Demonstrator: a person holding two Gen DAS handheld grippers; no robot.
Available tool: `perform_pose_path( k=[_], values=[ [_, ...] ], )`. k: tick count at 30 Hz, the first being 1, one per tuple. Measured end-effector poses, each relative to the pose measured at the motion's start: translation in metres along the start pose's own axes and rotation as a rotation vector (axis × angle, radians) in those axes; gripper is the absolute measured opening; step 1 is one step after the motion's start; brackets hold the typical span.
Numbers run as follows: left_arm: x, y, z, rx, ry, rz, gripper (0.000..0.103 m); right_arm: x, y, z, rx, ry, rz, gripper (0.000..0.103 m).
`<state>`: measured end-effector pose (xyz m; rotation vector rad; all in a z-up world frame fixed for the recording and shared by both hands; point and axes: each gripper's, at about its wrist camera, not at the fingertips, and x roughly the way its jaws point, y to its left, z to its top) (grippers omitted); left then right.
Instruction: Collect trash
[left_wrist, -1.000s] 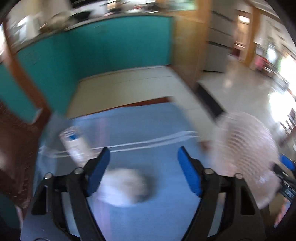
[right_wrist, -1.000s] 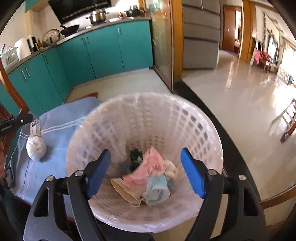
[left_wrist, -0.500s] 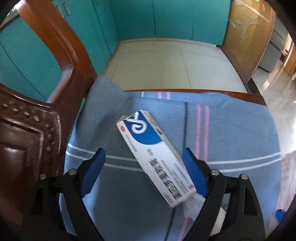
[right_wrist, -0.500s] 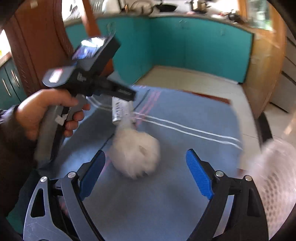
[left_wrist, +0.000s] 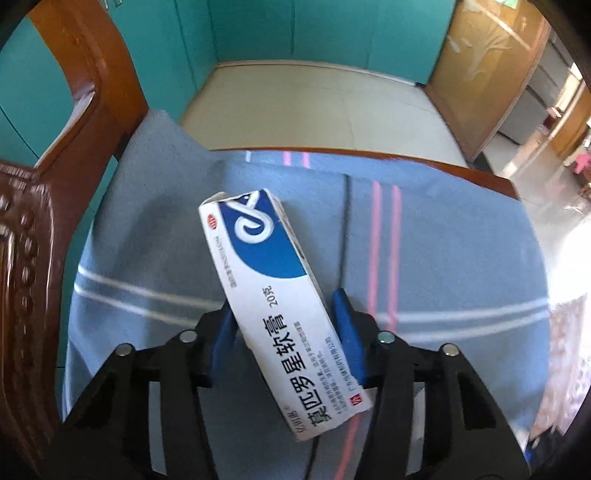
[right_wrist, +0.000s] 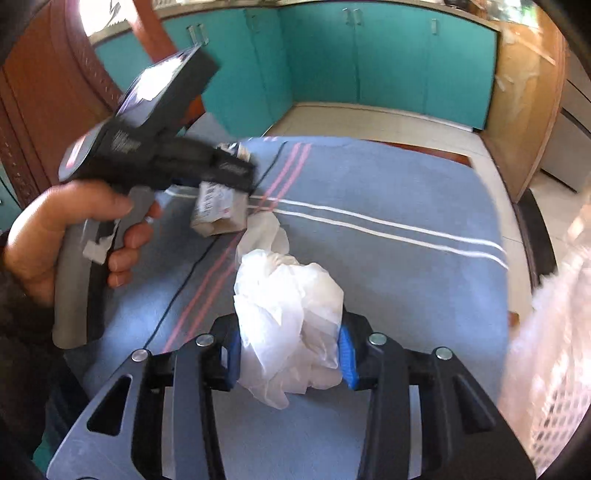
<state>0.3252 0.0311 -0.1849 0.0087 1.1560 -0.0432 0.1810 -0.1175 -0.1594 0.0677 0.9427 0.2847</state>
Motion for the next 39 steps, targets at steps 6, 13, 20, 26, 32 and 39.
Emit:
perform_pose_path(
  k=[6,13,20,26,32,39],
  values=[
    [-0.053,-0.026,-0.061,0.164,-0.046,-0.096,0.045,-0.038,-0.02,-0.029,0.06,0.005,-0.06,0.041],
    [-0.072,-0.033,-0.142,0.32,-0.013,-0.158,0.047,-0.049,-0.033,-0.055,0.142,0.057,-0.035,0.048],
    [-0.086,-0.018,-0.158,0.264,-0.041,-0.052,0.071,-0.065,-0.024,-0.059,0.09,-0.001,-0.102,0.072],
    [-0.08,-0.028,-0.162,0.282,-0.035,-0.03,0.072,-0.065,-0.021,-0.052,0.057,-0.013,-0.142,0.074],
    [-0.068,-0.028,-0.164,0.271,-0.007,-0.045,0.052,-0.048,-0.014,-0.058,0.037,0.031,-0.13,0.074],
    [-0.07,-0.025,-0.166,0.28,-0.02,-0.058,0.044,-0.04,-0.01,-0.059,0.037,0.041,-0.118,0.067]
  ],
)
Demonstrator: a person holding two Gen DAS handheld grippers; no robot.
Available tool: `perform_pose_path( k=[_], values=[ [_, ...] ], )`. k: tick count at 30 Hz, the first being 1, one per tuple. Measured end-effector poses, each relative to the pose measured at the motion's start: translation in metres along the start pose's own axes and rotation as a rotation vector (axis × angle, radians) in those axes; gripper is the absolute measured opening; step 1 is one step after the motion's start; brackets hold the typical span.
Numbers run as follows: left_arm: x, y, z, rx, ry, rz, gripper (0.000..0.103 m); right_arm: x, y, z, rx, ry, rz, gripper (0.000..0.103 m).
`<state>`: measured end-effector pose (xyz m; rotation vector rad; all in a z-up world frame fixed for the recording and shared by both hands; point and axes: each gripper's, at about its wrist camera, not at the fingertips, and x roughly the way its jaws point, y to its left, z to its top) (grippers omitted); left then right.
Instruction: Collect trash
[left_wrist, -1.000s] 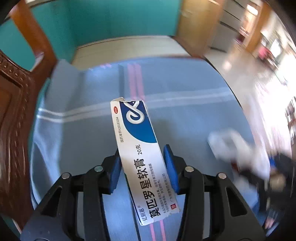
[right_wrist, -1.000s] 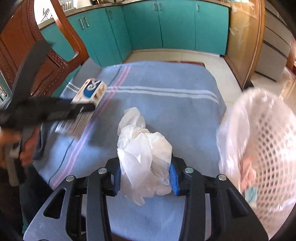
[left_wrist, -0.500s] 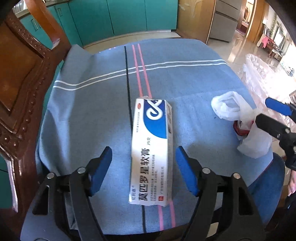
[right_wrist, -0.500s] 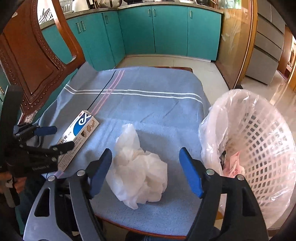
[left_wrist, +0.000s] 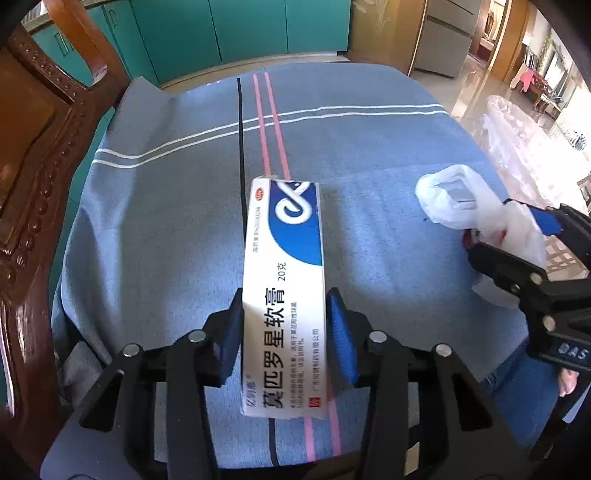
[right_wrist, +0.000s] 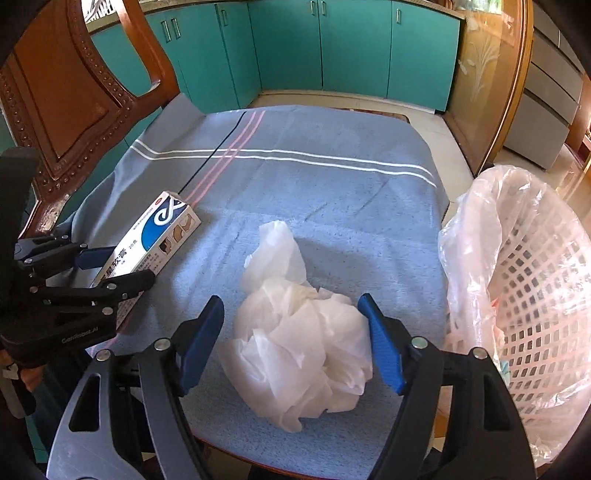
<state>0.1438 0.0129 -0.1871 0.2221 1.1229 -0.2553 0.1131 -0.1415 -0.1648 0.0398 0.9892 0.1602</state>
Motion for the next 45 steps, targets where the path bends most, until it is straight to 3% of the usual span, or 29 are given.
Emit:
perform_pose_path(
  k=[1,6,9,12,14,16,17,19,34,40,45],
  values=[
    [-0.002,0.0,-0.001,-0.003,-0.003,0.0,0.044,0.0,0.001,0.0,0.0,0.001,0.004,0.057],
    [-0.013,0.003,-0.002,-0.019,-0.025,-0.003,0.044,-0.006,-0.002,-0.001,0.021,0.0,0.035,0.041],
    [-0.02,0.003,-0.003,-0.023,-0.035,-0.013,0.044,-0.016,-0.004,0.0,0.048,-0.017,0.084,0.039],
    [-0.023,0.003,-0.004,-0.027,-0.035,-0.031,0.044,-0.019,-0.013,0.002,0.113,-0.005,0.233,0.039],
    [-0.024,0.003,-0.005,-0.029,-0.032,-0.021,0.045,-0.015,-0.017,0.003,0.152,0.012,0.255,0.041],
    [-0.024,0.003,-0.006,-0.033,-0.028,-0.019,0.045,-0.011,-0.021,0.003,0.157,0.016,0.17,0.052],
    [-0.024,0.003,-0.007,-0.033,-0.027,-0.017,0.046,-0.011,-0.023,0.003,0.15,0.01,0.116,0.052],
    [-0.023,0.003,-0.008,-0.032,-0.024,-0.012,0.046,-0.014,-0.025,0.004,0.149,-0.001,0.09,0.056],
    [-0.027,0.007,-0.007,-0.048,-0.025,-0.019,0.048,-0.06,-0.047,-0.007,0.056,-0.086,-0.213,0.057],
    [-0.031,0.01,-0.008,-0.054,-0.038,-0.016,0.057,-0.07,-0.044,-0.008,0.085,-0.121,-0.125,0.057],
    [-0.03,0.014,-0.008,-0.069,-0.035,-0.023,0.057,-0.057,-0.015,-0.005,-0.012,-0.102,-0.091,0.057]
  ],
)
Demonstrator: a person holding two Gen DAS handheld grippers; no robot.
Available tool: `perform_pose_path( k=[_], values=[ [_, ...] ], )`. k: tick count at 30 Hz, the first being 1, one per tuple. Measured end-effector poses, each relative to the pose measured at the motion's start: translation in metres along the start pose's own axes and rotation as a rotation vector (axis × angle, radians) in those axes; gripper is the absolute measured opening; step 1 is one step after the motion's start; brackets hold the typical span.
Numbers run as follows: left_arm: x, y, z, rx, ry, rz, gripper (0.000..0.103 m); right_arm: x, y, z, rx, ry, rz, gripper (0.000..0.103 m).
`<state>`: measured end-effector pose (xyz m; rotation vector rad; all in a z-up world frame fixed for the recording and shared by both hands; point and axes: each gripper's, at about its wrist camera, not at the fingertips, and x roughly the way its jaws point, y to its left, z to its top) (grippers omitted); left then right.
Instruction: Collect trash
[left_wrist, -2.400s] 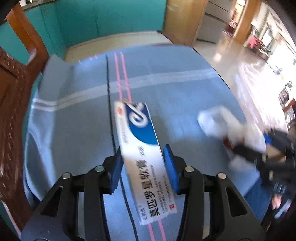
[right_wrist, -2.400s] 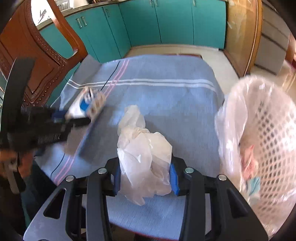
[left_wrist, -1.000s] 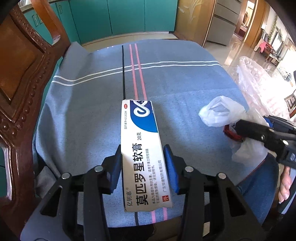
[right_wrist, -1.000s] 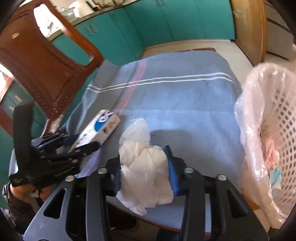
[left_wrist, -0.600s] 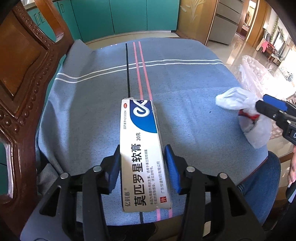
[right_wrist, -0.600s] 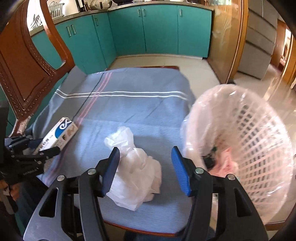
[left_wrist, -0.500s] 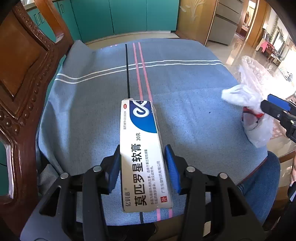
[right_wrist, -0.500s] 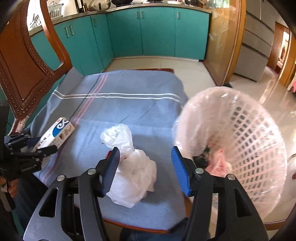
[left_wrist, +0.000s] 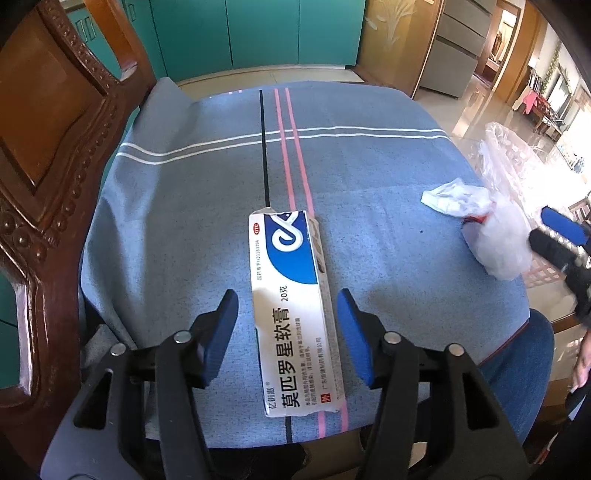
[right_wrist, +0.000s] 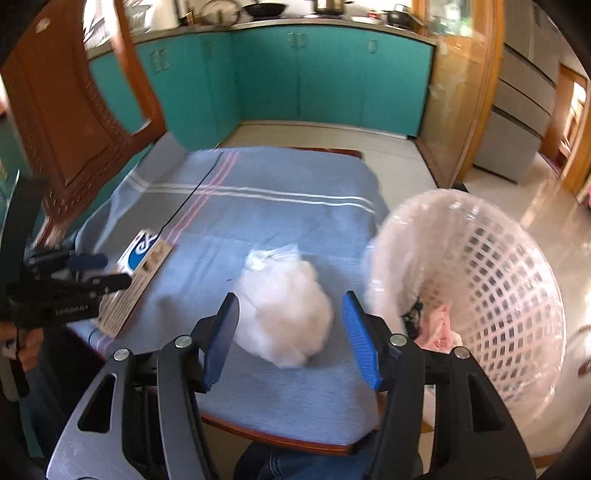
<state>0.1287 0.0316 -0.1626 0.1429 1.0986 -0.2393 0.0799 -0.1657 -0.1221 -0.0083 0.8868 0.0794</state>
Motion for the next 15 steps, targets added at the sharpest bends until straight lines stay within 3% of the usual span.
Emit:
perform_pose_path(
  k=[3,6,9,11,12,15],
  values=[
    [-0.002,0.003,-0.001,-0.006,-0.002,-0.002,0.059,0.014,0.018,0.001,-0.068,0.028,-0.004,0.058],
    [-0.004,0.005,-0.002,-0.013,-0.001,-0.004,0.063,0.035,0.029,0.002,-0.113,0.072,-0.078,0.065],
    [-0.004,0.004,-0.004,-0.01,0.008,-0.019,0.066,0.051,0.027,0.001,-0.1,0.107,-0.083,0.065],
    [-0.002,0.002,-0.006,-0.003,0.017,-0.021,0.074,0.055,0.025,0.001,-0.089,0.115,-0.086,0.065],
    [-0.001,0.001,-0.006,0.001,0.017,-0.023,0.075,0.056,0.025,0.002,-0.088,0.113,-0.084,0.063],
    [0.003,-0.004,-0.008,0.011,0.025,-0.023,0.077,0.056,0.02,0.003,-0.066,0.111,-0.074,0.037]
  ],
)
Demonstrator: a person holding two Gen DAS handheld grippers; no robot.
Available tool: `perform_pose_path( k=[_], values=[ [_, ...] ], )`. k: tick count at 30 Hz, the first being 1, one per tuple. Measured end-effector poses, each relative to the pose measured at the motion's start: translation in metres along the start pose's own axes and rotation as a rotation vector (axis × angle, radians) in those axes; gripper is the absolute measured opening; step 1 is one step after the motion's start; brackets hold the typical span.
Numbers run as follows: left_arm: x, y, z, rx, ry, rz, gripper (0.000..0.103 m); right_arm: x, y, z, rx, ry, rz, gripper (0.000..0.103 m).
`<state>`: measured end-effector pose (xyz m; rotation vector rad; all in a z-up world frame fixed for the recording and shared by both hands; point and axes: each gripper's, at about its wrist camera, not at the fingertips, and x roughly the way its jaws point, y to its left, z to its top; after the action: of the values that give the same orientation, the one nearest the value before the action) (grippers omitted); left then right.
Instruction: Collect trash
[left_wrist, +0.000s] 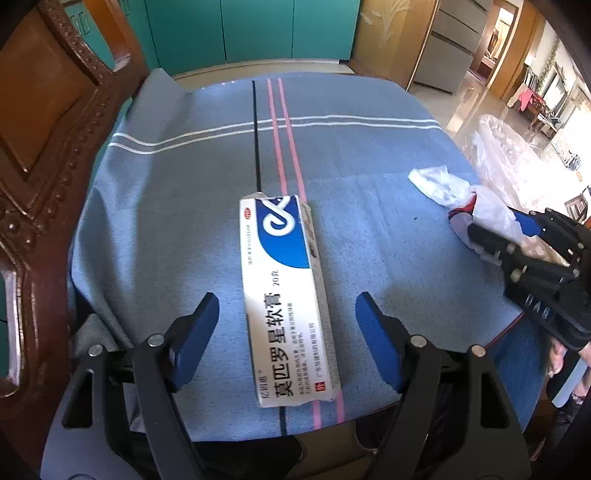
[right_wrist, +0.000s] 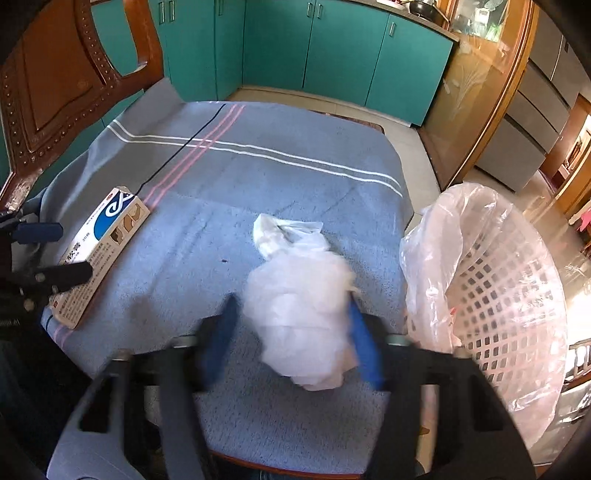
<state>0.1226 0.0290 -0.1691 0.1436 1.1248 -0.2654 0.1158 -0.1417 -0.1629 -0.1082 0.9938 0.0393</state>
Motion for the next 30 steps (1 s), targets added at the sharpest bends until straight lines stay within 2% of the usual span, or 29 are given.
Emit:
perform_pose_path(
  k=[1,3,5,9,11,17,19,22,29,30],
  values=[
    [0.002,-0.001,0.0,0.004,0.003,0.005,0.077,-0.001,-0.002,0.001,0.013,-0.003,0.013,0.031],
    [0.007,-0.005,0.0,0.017,0.008,0.026,0.077,-0.007,-0.008,0.0,0.062,-0.013,0.083,0.028],
    [0.01,-0.007,-0.001,0.029,0.014,0.038,0.068,-0.014,-0.013,0.0,0.1,-0.035,0.13,0.027],
    [0.016,-0.012,-0.003,0.053,0.029,0.05,0.06,-0.025,-0.017,-0.001,0.141,-0.072,0.205,0.027],
    [0.018,-0.014,-0.004,0.061,0.032,0.056,0.052,-0.026,-0.018,-0.001,0.155,-0.078,0.229,0.027],
    [0.018,-0.017,-0.004,0.071,0.034,0.055,0.049,-0.016,-0.013,-0.005,0.131,-0.045,0.183,0.03],
    [0.018,-0.018,-0.003,0.074,0.035,0.056,0.049,-0.015,-0.011,-0.004,0.111,-0.05,0.154,0.05],
    [0.018,-0.019,-0.002,0.071,0.037,0.053,0.049,-0.013,-0.008,-0.004,0.071,-0.059,0.102,0.067],
    [0.021,-0.021,-0.002,0.077,0.039,0.072,0.05,0.0,-0.003,-0.001,0.021,-0.036,0.081,0.067],
    [0.021,-0.021,-0.002,0.077,0.039,0.072,0.05,0.002,-0.002,-0.002,0.018,-0.035,0.09,0.057]
  ],
)
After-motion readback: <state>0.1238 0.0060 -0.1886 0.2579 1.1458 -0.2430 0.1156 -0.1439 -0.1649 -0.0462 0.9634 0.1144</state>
